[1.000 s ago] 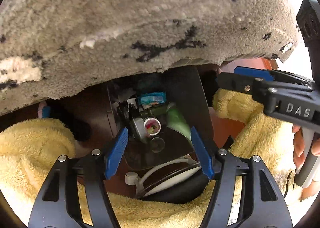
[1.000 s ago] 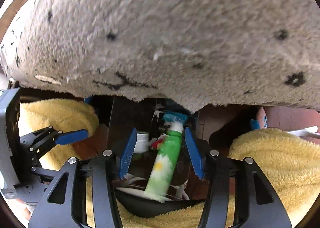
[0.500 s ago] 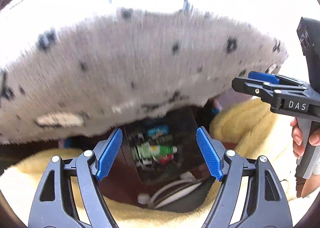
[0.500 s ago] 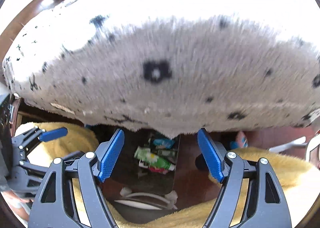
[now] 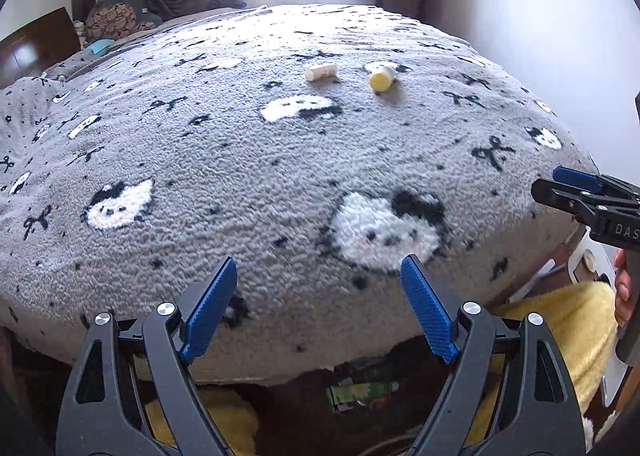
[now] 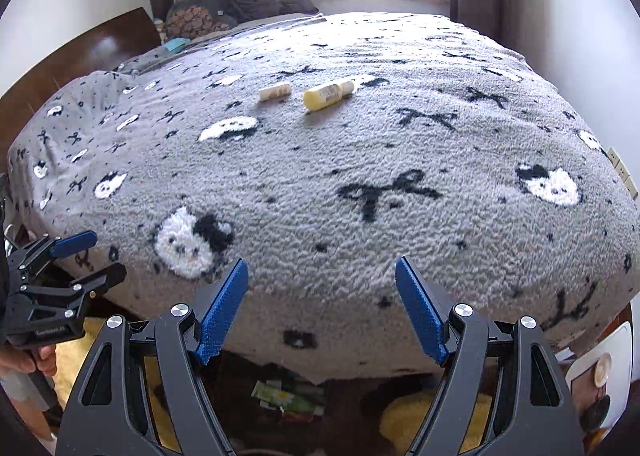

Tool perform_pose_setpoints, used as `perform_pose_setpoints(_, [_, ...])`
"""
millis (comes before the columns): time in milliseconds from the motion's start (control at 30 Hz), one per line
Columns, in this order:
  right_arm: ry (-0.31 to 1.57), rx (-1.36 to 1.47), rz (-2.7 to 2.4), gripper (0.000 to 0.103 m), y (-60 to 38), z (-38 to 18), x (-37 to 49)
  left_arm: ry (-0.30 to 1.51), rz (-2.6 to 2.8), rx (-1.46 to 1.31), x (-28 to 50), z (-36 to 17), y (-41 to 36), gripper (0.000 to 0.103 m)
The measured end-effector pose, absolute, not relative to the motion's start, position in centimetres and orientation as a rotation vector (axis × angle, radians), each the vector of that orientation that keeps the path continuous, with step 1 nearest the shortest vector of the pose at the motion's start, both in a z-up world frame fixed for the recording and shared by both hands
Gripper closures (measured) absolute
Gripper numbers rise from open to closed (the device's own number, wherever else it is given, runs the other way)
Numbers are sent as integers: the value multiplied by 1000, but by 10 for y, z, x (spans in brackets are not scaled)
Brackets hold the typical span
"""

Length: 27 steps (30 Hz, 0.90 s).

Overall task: Collect trash
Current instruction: 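Raise both open tools back toward the last two items on the bed, then grasp the white stick with the left tool while the right tool grasps the yellow bottle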

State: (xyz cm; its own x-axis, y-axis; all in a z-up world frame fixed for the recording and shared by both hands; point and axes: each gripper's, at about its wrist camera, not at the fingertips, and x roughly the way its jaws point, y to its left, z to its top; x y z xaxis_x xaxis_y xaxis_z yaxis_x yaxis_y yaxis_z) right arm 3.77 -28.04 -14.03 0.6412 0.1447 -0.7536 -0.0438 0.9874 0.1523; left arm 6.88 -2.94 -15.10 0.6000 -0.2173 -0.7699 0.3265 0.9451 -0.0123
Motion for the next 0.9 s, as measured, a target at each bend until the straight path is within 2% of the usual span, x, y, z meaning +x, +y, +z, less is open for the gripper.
perform_pose_setpoints(267, [884, 130, 90, 25, -292, -132, 98, 867, -273, 146, 138, -149, -18, 24])
perform_pose_setpoints(900, [944, 229, 108, 25, -273, -160, 276, 891, -276, 187, 257, -170, -48, 24])
